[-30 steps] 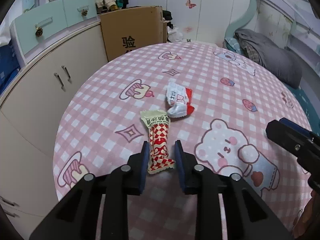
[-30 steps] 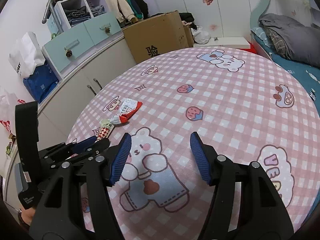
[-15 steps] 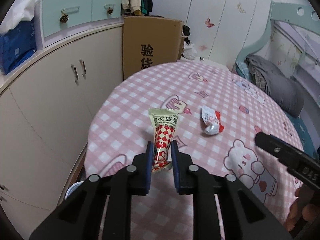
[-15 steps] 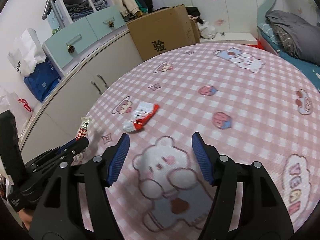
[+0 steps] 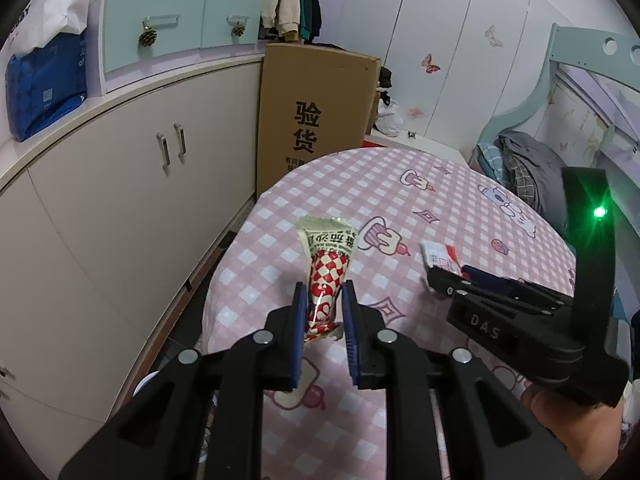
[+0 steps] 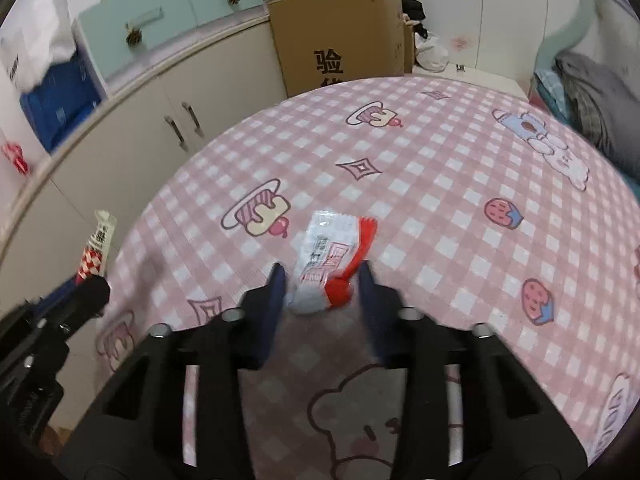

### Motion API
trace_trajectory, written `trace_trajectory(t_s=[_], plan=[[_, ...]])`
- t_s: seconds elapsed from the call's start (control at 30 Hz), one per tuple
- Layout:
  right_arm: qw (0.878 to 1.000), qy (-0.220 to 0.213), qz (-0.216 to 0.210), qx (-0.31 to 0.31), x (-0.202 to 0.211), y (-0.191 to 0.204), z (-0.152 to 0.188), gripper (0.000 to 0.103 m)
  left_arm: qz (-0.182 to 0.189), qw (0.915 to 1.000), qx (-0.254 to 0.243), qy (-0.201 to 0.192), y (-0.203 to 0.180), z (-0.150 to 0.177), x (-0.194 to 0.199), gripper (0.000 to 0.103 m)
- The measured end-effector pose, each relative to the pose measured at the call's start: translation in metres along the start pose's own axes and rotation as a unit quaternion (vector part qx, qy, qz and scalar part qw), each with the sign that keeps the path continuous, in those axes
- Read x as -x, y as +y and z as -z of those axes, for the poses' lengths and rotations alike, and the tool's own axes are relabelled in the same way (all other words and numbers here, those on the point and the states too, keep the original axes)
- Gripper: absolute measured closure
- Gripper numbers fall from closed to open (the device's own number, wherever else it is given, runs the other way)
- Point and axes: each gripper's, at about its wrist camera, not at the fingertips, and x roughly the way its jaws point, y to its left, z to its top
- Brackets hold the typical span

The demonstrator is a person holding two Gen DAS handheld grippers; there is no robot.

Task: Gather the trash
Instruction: 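Grasp the red-white checkered wrapper with the left tool while the right tool grasps the white-red wrapper, then carry both wrappers to the wastebasket and open both tools to drop them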

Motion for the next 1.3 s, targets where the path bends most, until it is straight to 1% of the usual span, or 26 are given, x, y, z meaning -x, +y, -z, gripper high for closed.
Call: trace_trajectory(t_s=[0.07, 0.2, 0.23, 0.3, 0.43, 0.7, 0.9, 1.1, 1.2, 1.3], plan=[[1.0, 0.001, -0.008, 0.006, 0.002, -0.002, 0.003, 0.074, 0.004, 1.0, -0.004, 0.0, -0.005, 0.001, 0.002, 0.086], [0.998, 0.002, -0.054, -0.018, 0.018, -0.019, 0.018, 0.077, 0.015, 0.9998, -0.012, 0.001, -0.019, 0.006, 0.009, 0.086], [0.998, 0.001, -0.064, -0.029, 0.024, -0.026, 0.025, 0.077, 0.018, 0.9997, -0.018, 0.0, -0.025, 0.008, 0.012, 0.086], [0.997, -0.004, -0.071, -0.04, 0.037, -0.035, 0.035, 0.077, 0.022, 0.9994, -0.025, 0.0, -0.036, 0.012, 0.017, 0.086], [0.993, -0.021, -0.092, -0.067, 0.07, -0.051, 0.054, 0.077, 0.039, 0.9988, -0.027, 0.002, -0.056, 0.022, 0.032, 0.086], [0.987, -0.056, -0.118, -0.096, 0.132, -0.072, 0.086, 0.077, 0.063, 0.9973, -0.036, 0.004, -0.094, 0.045, 0.064, 0.086], [0.985, -0.071, -0.126, -0.099, 0.159, -0.076, 0.1, 0.077, 0.077, 0.9963, -0.039, 0.004, -0.113, 0.056, 0.086, 0.086], [0.983, -0.081, -0.141, -0.091, 0.177, -0.065, 0.107, 0.077, 0.075, 0.9964, -0.04, -0.003, -0.112, 0.062, 0.107, 0.086], [0.982, -0.08, -0.148, -0.082, 0.179, -0.054, 0.107, 0.077, 0.074, 0.9967, -0.033, -0.006, -0.101, 0.063, 0.115, 0.086], [0.982, -0.079, -0.156, -0.07, 0.18, -0.035, 0.106, 0.077, 0.069, 0.9974, -0.02, -0.01, -0.082, 0.065, 0.121, 0.086]])
